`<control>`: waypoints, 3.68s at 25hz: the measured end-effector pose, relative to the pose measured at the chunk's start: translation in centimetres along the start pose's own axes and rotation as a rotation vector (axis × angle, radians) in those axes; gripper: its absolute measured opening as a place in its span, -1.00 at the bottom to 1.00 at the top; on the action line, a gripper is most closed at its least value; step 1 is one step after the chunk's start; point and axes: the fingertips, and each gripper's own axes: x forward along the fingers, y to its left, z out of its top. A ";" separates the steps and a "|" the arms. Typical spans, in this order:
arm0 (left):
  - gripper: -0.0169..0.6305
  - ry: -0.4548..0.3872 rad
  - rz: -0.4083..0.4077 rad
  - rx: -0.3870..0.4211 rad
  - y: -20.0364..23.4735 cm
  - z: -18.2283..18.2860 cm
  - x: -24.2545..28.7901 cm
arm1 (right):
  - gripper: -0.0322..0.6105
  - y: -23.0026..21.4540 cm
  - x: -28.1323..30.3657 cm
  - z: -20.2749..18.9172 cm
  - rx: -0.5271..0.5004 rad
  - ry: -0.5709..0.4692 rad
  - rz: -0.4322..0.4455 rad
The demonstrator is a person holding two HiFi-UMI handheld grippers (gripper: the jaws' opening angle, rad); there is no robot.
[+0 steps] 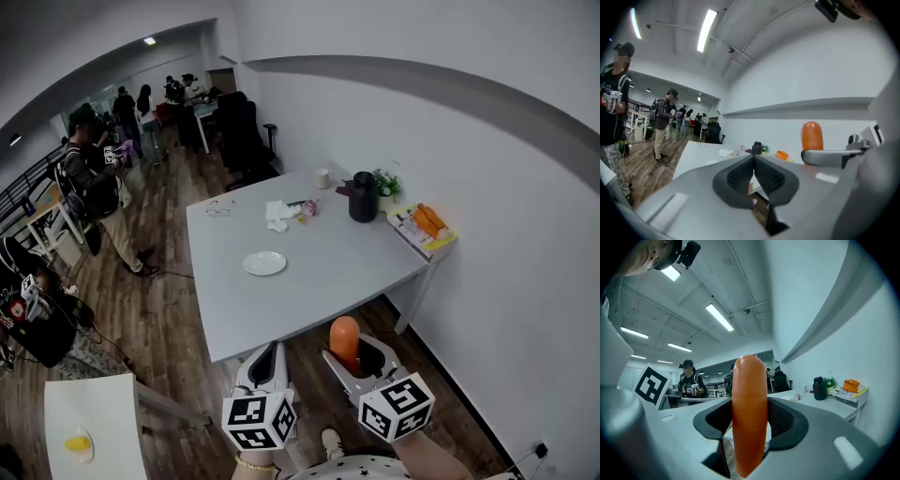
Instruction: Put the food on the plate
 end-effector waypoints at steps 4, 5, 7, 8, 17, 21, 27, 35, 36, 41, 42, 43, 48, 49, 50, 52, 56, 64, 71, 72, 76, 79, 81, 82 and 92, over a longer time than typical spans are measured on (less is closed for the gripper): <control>-0.92 -0.012 0.031 -0.004 2.1 1.1 4.9 | -0.22 -3.0 4.8 0.6 -0.006 0.006 0.033; -0.92 -0.016 0.038 -0.005 2.6 1.3 6.0 | -0.22 -3.6 5.9 0.7 -0.014 0.011 0.042; -0.92 -0.022 0.056 -0.011 3.8 1.5 8.0 | -0.22 -4.5 8.0 0.7 -0.025 0.021 0.063; -0.92 -0.024 0.066 -0.016 4.3 1.5 8.8 | -0.22 -4.9 9.0 0.6 -0.026 0.025 0.074; -0.92 -0.029 0.141 -0.063 8.4 1.5 13.7 | -0.22 -7.4 16.0 -0.3 -0.015 0.072 0.146; -0.92 -0.029 0.174 -0.061 10.8 1.4 16.4 | -0.22 -8.6 19.7 -0.7 -0.015 0.083 0.176; -0.92 -0.022 0.205 -0.058 15.5 1.2 22.5 | -0.22 -11.4 26.7 -1.5 -0.046 0.135 0.205; -0.92 -0.020 0.192 -0.061 20.7 1.8 29.7 | -0.22 -14.4 36.4 -3.1 -0.114 0.258 0.249; -0.92 -0.014 0.191 -0.064 21.3 1.6 30.3 | -0.22 -14.6 37.4 -3.5 -0.116 0.277 0.256; -0.92 0.010 0.209 -0.098 24.4 0.4 32.6 | -0.22 -14.9 42.0 -6.1 -0.174 0.386 0.309; -0.92 0.013 0.216 -0.104 25.0 0.1 33.0 | -0.22 -14.9 43.0 -6.7 -0.191 0.409 0.324; -0.92 0.019 0.225 -0.108 25.5 -0.2 33.3 | -0.22 -15.0 43.9 -7.4 -0.210 0.433 0.341; -0.92 0.062 0.261 -0.131 27.7 -2.7 34.5 | -0.22 -14.9 48.0 -11.6 -0.346 0.595 0.444; -0.92 0.067 0.264 -0.134 28.1 -3.0 34.6 | -0.22 -15.0 48.8 -12.6 -0.374 0.631 0.460; -0.92 0.072 0.268 -0.137 28.4 -3.3 34.8 | -0.22 -15.1 49.7 -13.6 -0.399 0.669 0.475; -0.92 0.084 0.284 -0.140 29.1 -3.8 34.9 | -0.22 -15.4 51.4 -15.6 -0.450 0.751 0.500; -0.92 0.113 0.330 -0.159 30.6 -4.9 34.9 | -0.22 -15.6 54.2 -19.5 -0.570 0.922 0.555; -0.92 0.136 0.341 -0.175 31.5 -5.6 35.1 | -0.22 -15.8 57.1 -25.7 -0.731 1.201 0.604; -0.92 0.128 0.346 -0.186 31.8 -5.6 34.7 | -0.21 -15.7 57.4 -26.3 -0.680 1.199 0.627; -0.92 0.130 0.344 -0.184 31.7 -5.6 34.7 | -0.21 -15.7 57.3 -26.2 -0.679 1.186 0.627; -0.92 0.132 0.336 -0.175 31.1 -5.3 34.5 | -0.10 -15.6 57.1 -25.0 -0.669 1.068 0.611; -0.92 0.128 0.331 -0.171 30.7 -5.0 34.5 | -0.10 -15.1 56.7 -22.4 -0.593 0.929 0.568; -0.92 0.126 0.328 -0.175 30.4 -4.7 34.5 | -0.11 -14.3 55.8 -19.4 -0.497 0.813 0.533; -0.92 0.125 0.328 -0.178 30.2 -4.6 34.4 | -0.14 -13.8 55.1 -17.7 -0.435 0.753 0.521; -0.92 0.123 0.303 -0.176 27.0 -3.2 34.0 | -0.90 -12.5 47.1 -8.2 -0.108 0.384 0.359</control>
